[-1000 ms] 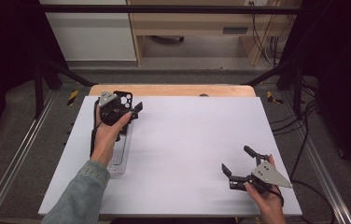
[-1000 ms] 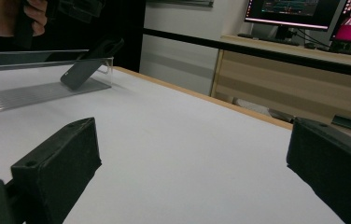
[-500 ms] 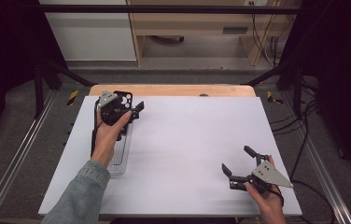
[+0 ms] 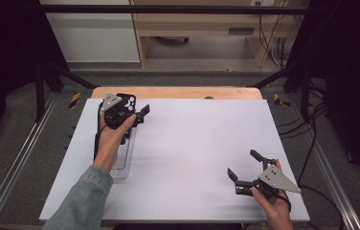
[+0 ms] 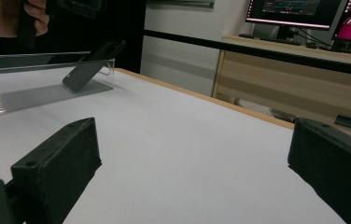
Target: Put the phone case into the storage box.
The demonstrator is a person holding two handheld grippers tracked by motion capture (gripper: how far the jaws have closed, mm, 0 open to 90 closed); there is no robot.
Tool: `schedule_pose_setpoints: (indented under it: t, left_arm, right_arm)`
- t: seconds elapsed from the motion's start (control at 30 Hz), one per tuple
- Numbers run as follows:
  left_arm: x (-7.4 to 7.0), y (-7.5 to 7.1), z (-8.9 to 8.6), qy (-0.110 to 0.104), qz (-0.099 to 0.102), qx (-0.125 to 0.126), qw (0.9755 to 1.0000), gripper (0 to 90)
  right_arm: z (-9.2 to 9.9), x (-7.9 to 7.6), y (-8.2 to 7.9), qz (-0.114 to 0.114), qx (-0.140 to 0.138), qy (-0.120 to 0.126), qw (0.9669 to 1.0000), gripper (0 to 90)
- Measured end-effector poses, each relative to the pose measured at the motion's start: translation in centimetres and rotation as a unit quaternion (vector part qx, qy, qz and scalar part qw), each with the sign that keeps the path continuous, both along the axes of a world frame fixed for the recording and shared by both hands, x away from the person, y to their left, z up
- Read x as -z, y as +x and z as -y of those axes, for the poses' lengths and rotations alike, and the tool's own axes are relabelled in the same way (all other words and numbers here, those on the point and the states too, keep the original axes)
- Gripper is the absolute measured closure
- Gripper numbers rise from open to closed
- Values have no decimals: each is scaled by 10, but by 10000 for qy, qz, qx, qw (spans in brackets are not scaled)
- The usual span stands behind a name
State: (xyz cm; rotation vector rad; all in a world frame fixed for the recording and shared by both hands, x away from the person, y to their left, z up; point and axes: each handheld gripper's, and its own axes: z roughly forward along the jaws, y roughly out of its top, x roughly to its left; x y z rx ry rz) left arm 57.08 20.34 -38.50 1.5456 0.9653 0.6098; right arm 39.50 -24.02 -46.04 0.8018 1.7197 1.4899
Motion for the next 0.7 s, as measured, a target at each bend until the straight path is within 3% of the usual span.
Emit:
schedule_pose_setpoints:
  t: [0.7]
  left_arm:
    - [-4, -9, 13, 200, 234, 405, 9987, 19]
  right_arm:
    - [0, 0, 0, 0, -4, 1, 10000, 25]
